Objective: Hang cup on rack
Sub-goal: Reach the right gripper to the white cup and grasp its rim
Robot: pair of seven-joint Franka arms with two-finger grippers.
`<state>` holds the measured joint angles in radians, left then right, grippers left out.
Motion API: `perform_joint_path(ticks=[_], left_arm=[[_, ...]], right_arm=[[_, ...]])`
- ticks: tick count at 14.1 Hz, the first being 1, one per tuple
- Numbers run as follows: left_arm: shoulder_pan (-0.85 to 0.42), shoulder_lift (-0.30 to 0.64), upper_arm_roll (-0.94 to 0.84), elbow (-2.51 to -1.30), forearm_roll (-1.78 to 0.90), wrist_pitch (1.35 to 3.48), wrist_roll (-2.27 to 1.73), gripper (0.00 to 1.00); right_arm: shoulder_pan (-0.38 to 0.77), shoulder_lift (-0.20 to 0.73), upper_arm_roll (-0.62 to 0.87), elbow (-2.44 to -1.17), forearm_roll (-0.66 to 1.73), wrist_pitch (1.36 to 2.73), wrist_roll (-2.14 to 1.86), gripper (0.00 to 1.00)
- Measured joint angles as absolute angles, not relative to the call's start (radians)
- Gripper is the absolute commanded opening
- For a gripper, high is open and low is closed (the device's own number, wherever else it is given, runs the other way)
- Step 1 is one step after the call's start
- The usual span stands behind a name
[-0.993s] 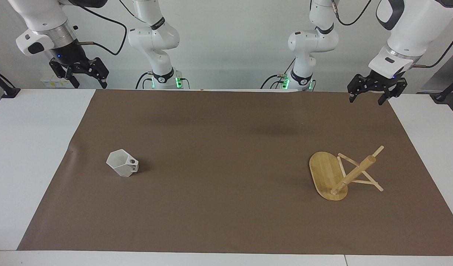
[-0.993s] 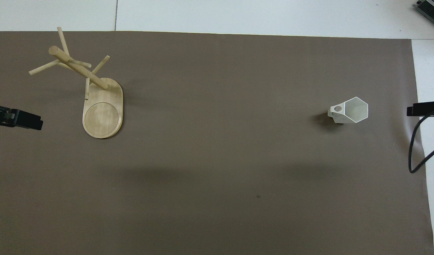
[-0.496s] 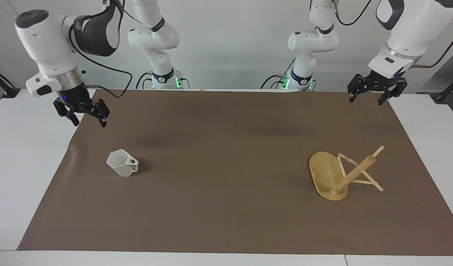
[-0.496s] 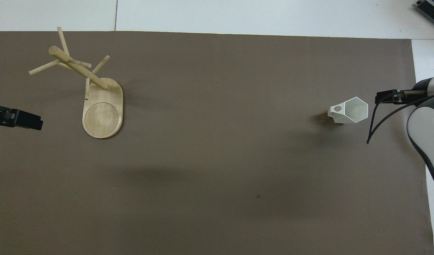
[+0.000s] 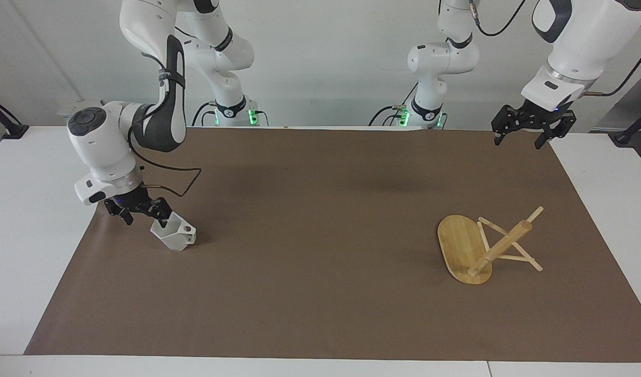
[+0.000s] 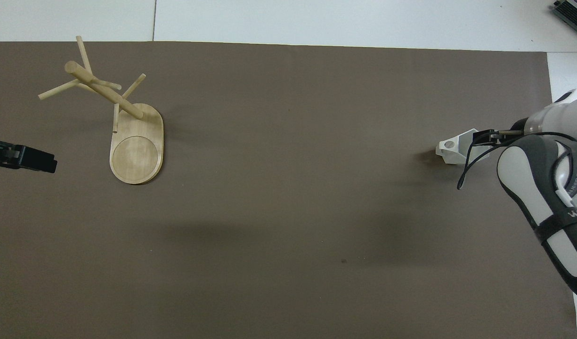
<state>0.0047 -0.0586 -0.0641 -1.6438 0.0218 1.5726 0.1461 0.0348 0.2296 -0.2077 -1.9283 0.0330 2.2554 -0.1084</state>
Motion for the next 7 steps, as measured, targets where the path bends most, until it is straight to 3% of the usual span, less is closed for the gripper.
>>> perform_joint_path(ticks=[6,7], left_arm=[[0.005,-0.059,-0.064,-1.644,0.022,1.573,0.146,1.00],[0.005,-0.059,-0.064,-1.644,0.022,1.573,0.146,1.00]], right_arm=[[0.035,0.228,-0.208,-1.958,0.033,2.256,-0.108,0.99],[0.035,0.227,-0.208,-1.959,0.033,2.258,-0.108,0.92]])
